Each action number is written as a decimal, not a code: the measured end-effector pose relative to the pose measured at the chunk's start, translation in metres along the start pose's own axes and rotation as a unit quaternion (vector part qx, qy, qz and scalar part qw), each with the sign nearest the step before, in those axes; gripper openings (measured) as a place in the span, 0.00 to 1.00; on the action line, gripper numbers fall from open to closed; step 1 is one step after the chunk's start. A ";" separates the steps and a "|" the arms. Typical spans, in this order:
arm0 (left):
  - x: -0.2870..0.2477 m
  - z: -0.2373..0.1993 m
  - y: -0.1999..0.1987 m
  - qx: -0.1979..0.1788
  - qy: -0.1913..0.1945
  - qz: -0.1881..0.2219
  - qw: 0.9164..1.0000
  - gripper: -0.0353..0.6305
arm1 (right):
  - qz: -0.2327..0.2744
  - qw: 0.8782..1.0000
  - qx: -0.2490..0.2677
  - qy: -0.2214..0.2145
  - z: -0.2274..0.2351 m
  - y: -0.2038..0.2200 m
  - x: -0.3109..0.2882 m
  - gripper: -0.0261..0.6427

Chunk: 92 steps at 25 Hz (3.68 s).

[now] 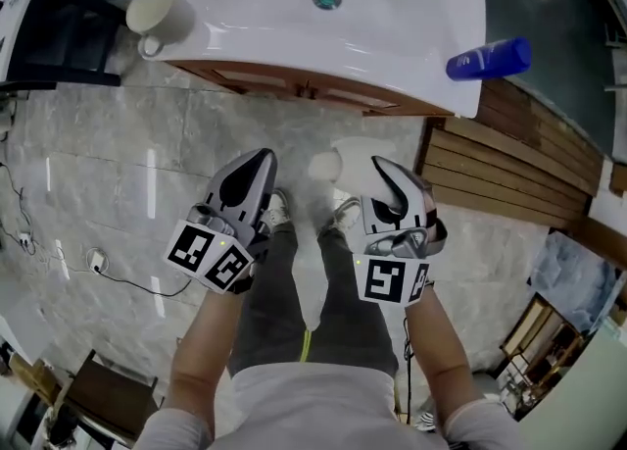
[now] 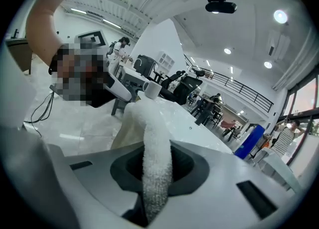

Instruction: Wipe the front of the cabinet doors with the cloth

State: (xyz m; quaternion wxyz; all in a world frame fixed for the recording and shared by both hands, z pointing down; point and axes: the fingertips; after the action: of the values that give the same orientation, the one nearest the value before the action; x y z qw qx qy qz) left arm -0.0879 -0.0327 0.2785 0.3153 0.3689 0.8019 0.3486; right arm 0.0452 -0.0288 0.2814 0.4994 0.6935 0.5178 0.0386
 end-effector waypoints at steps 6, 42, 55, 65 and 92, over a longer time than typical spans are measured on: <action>-0.023 -0.030 0.038 -0.002 0.001 -0.001 1.000 0.08 | 0.004 1.000 0.002 0.000 -0.018 0.034 -0.035 0.15; -0.078 -0.143 0.130 -0.012 -0.012 0.044 0.999 0.08 | 0.062 0.998 -0.004 0.020 -0.057 0.093 -0.180 0.15; -0.101 -0.150 0.137 -0.016 -0.002 0.045 0.999 0.08 | 0.057 0.998 0.003 0.032 -0.048 0.112 -0.192 0.15; -0.116 -0.145 0.146 -0.012 0.000 0.039 0.999 0.08 | 0.044 0.999 0.010 0.029 -0.035 0.134 -0.181 0.14; -0.158 -0.073 0.197 -0.028 0.052 0.006 0.998 0.08 | -0.032 0.991 0.019 0.126 0.049 0.259 -0.095 0.15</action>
State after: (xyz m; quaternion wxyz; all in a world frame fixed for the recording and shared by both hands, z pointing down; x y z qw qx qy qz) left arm 0.0135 -0.0895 0.5141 0.2816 0.3459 0.8048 0.3915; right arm 0.2053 -0.1233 0.4906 0.4183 0.6757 0.5988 0.1000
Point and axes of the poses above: the fingertips, and each gripper's own axes: x backward along the fingers, z to its right, y out of its underside, and after that the axes turned 1 degree about z, right-handed
